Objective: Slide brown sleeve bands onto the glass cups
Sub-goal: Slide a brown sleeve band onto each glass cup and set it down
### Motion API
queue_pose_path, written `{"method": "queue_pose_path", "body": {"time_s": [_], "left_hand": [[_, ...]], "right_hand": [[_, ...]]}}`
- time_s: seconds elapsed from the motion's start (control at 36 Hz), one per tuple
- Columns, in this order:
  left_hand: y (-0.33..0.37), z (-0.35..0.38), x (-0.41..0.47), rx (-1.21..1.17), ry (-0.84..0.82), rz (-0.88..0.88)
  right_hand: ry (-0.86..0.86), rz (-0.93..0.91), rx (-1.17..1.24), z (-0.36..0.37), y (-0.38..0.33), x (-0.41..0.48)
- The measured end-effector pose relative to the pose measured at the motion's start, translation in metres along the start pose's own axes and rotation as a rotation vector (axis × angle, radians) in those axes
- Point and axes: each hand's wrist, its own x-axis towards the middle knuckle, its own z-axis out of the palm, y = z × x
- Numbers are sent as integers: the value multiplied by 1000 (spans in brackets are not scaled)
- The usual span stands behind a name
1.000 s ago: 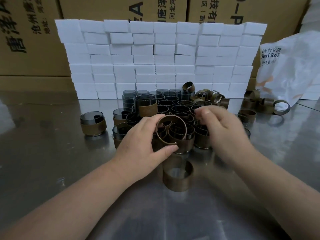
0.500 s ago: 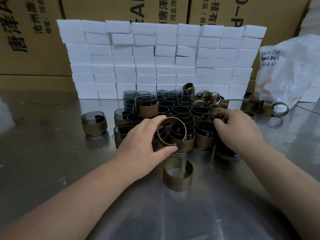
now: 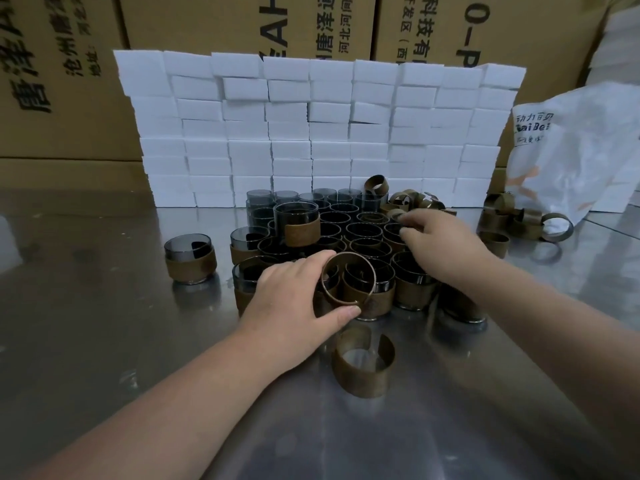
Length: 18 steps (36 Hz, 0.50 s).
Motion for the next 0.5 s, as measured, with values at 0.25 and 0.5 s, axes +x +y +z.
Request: {"method": "queue_pose_path", "body": {"time_s": [0.25, 0.5], "left_hand": [[-1, 1, 2, 21, -2, 14], [-2, 1, 2, 20, 5, 36]], "right_hand": [[-334, -69, -161, 22, -22, 73], [-479, -30, -336, 45, -57, 93]]}}
